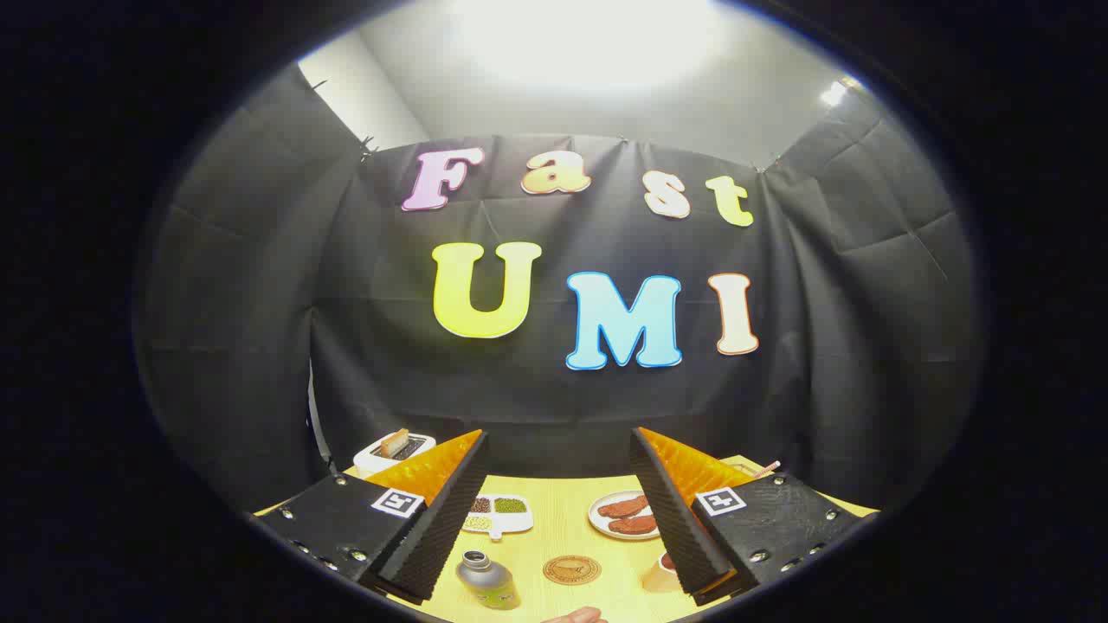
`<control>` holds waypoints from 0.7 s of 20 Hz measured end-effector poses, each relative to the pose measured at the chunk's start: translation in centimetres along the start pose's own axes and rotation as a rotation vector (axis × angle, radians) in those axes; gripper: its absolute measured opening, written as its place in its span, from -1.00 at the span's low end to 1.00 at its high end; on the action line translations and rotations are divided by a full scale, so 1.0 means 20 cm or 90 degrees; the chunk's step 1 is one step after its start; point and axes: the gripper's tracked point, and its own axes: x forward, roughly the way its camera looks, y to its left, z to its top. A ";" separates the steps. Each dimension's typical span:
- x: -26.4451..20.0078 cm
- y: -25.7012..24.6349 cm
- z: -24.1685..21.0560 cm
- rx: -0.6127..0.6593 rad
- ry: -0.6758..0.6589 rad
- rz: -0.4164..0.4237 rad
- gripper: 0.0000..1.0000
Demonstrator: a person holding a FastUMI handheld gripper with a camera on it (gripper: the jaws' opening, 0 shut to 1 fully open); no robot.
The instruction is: Take the bottle from table, then pour the juice into the cup, finally place the bottle on the coaster
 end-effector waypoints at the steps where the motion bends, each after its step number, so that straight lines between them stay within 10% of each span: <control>1: 0.00 0.00 -0.01 -0.012 0.003 -0.007 0.98; 14: 0.00 0.22 -0.09 -0.042 0.015 -0.019 0.97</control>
